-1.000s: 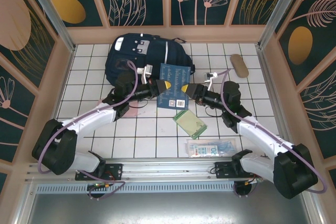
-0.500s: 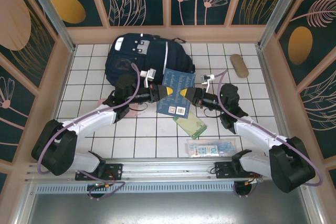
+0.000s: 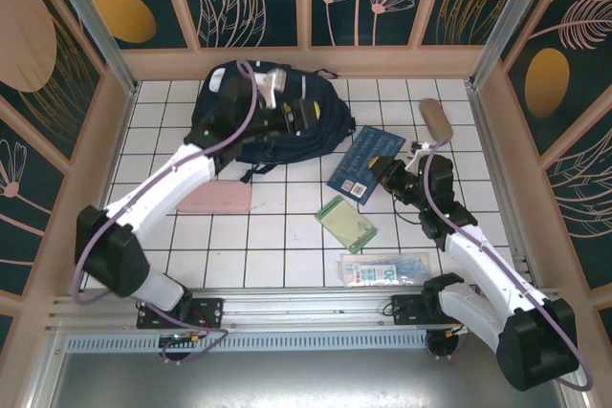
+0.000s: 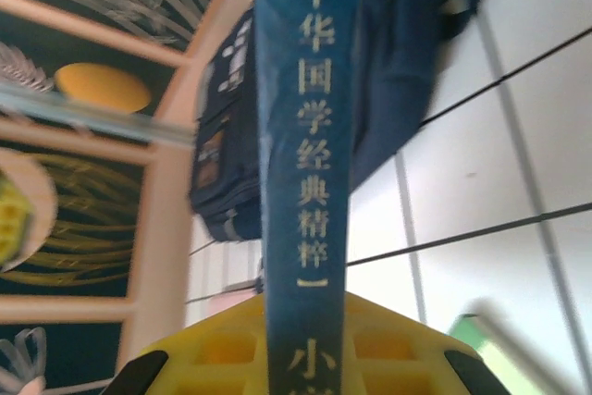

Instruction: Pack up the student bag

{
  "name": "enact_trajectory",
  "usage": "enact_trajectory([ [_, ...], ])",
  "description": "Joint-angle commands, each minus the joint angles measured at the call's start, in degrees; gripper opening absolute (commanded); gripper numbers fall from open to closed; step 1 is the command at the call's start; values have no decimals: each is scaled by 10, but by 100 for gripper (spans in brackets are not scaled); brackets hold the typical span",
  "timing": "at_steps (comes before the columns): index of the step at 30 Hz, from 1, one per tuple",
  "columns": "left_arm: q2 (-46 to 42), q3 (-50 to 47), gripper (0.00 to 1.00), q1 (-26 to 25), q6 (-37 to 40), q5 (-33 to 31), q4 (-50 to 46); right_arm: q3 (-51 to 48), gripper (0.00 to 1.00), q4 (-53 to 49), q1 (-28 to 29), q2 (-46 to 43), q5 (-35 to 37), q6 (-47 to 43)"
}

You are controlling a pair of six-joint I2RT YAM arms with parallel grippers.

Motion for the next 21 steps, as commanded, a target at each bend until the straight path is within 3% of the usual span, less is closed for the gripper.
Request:
enact_trajectory([
  [1,78,59,71,30,45,-30,-96,32,0,-75,-4,-22,92,-30],
  [6,233,206,71,79,52,-13,-148,39,0,-69,-18,-23,78,-43],
  [14,420,396,69,103,52,23,-159,58,0,-61,-23,-9,62,-65],
  [21,489,413,64,104,3,60,-92,63,0,-56,-29,5,51,-74],
])
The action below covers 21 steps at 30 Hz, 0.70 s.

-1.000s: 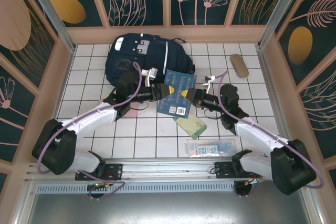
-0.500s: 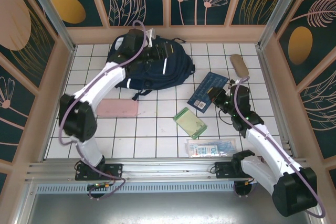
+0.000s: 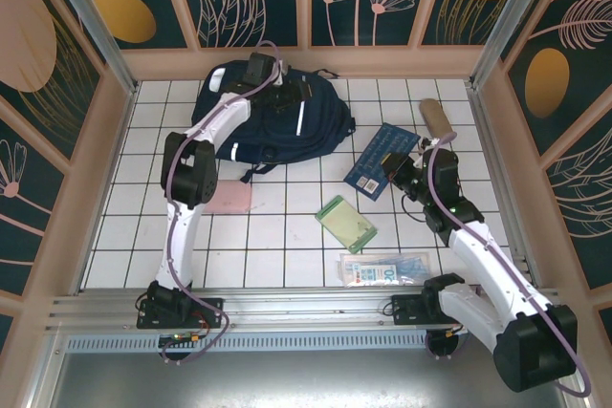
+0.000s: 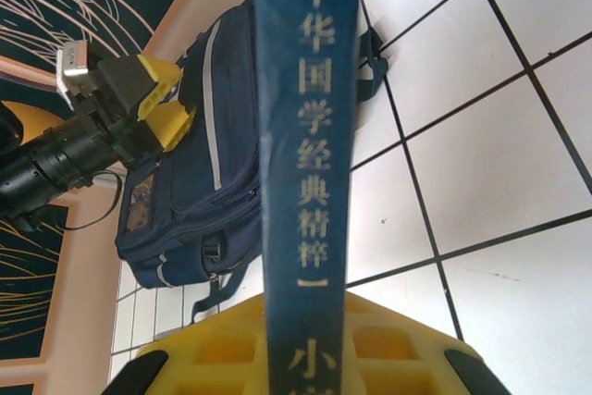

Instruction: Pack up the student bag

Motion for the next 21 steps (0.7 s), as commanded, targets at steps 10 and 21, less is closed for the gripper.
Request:
enact_trajectory([
  [10,42,-14,57,-8,-83,78,136,17,0,44,-20,20,-35,-20],
  [21,79,-8,41,-13,-59,51,95,10,0,73,-24,2,-53,-12],
])
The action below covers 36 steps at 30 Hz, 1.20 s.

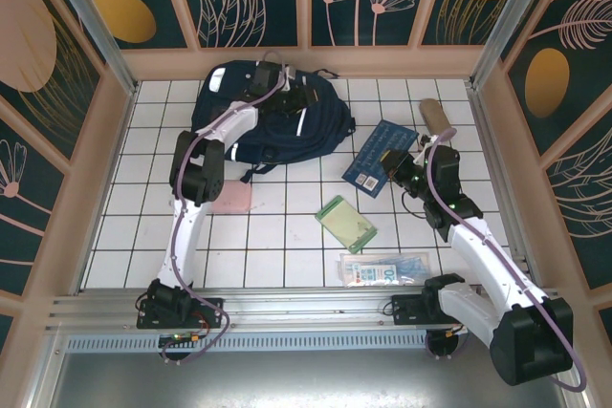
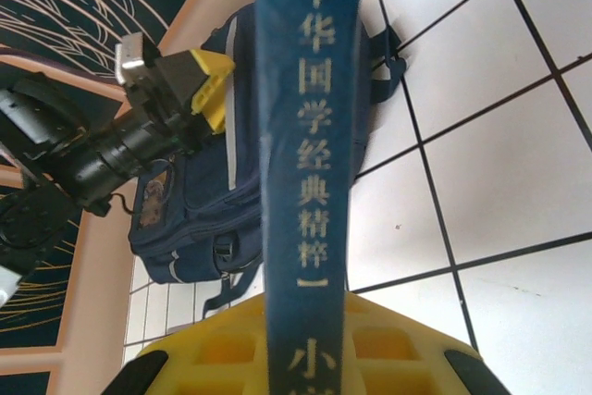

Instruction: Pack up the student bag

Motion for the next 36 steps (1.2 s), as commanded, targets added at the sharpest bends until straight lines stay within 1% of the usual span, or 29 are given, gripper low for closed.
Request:
enact_trajectory([
  [1,30,10,40,-4,22,-20,-33,10,0,37,-5,-22,-11,-6],
  [5,33,20,38,-4,51,-64,-71,8,0,31,-5,-35,-9,-7],
  [7,36,26,35,-6,61,-77,-85,5,0,29,-5,-41,-8,-7],
  [8,38,32,31,-8,67,-86,-94,3,0,27,-5,-44,-7,-8],
  [11,41,50,16,-15,91,-121,-125,-2,0,25,-6,-54,-7,-4],
  [14,35,59,1,-20,104,-139,-139,-2,0,19,-7,-63,-5,-4],
  [15,31,63,0,-20,106,-145,-143,0,0,16,-7,-66,-4,-5],
  [19,-3,96,0,-19,124,-190,-187,10,0,-4,-9,-71,15,-8],
  [22,-58,109,0,-18,116,-180,-184,27,0,-25,-10,-57,32,-11],
  [29,-198,105,0,-11,91,-171,-178,42,0,-6,-15,-14,20,7],
  [34,-264,59,0,9,55,-107,-147,62,0,22,-19,25,14,17],
  [36,-283,42,0,19,50,-78,-137,72,0,47,-22,44,-2,13],
])
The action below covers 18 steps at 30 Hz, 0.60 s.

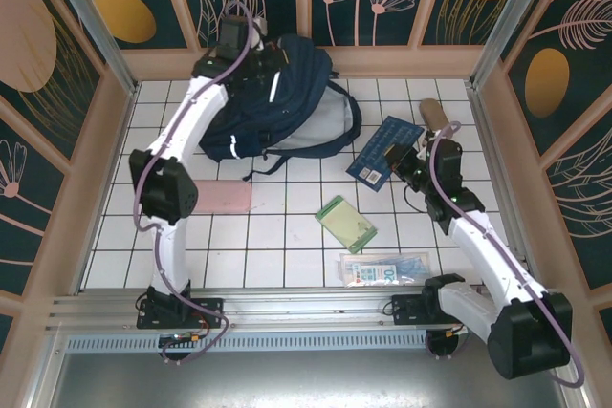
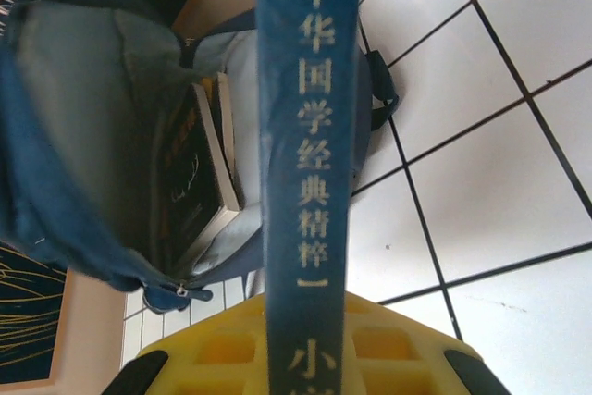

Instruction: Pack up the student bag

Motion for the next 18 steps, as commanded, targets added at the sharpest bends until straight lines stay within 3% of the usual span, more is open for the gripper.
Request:
enact_trajectory([
  [1,-62,-16,0,6,-31,84,81,36,0,87,-10,25,-34,1],
  [7,-109,-88,0,25,-64,174,146,94,0,181,-18,105,-156,26],
  [11,-126,-124,0,28,-85,231,198,140,0,196,-19,164,-188,33],
  [18,-132,-147,0,27,-116,276,252,169,0,341,-15,308,-320,123],
])
